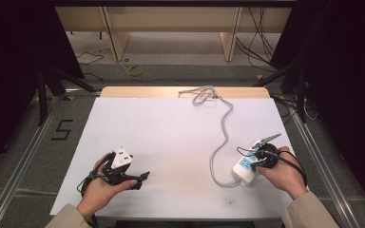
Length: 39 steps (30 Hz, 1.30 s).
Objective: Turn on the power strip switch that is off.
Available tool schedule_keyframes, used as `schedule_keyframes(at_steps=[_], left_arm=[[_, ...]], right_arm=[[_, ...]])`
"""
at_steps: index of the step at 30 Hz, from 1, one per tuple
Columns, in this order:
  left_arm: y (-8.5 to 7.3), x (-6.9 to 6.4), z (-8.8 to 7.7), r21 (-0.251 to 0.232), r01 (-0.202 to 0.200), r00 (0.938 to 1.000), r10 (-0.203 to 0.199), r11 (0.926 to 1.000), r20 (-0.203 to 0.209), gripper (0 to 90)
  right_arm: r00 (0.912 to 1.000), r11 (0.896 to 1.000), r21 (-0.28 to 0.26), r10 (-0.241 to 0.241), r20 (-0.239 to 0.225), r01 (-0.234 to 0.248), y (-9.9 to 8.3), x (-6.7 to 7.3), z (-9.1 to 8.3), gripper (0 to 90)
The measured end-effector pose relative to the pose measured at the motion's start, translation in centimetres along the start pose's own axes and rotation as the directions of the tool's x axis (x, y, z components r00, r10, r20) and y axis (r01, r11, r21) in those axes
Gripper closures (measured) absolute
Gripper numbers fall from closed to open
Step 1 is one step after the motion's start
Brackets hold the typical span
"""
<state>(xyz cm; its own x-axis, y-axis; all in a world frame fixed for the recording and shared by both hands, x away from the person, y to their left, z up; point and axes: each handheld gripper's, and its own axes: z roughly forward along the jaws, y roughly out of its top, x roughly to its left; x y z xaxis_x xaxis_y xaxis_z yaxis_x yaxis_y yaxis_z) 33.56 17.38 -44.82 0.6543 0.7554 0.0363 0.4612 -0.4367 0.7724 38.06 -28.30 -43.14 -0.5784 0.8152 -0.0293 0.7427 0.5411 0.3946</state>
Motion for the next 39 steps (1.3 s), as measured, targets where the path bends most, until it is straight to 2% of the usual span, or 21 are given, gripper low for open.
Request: schedule_keyframes(at_steps=[39], left_arm=[[-0.02, -0.03, 0.03, -0.001, -0.002, 1.0, 0.002, 1.0, 0.001, 15.8]], right_arm=[[0.9999, 1.0, 0.014, 0.013, -0.009, -0.012, 0.09, -0.1, 0.13, 90.0]])
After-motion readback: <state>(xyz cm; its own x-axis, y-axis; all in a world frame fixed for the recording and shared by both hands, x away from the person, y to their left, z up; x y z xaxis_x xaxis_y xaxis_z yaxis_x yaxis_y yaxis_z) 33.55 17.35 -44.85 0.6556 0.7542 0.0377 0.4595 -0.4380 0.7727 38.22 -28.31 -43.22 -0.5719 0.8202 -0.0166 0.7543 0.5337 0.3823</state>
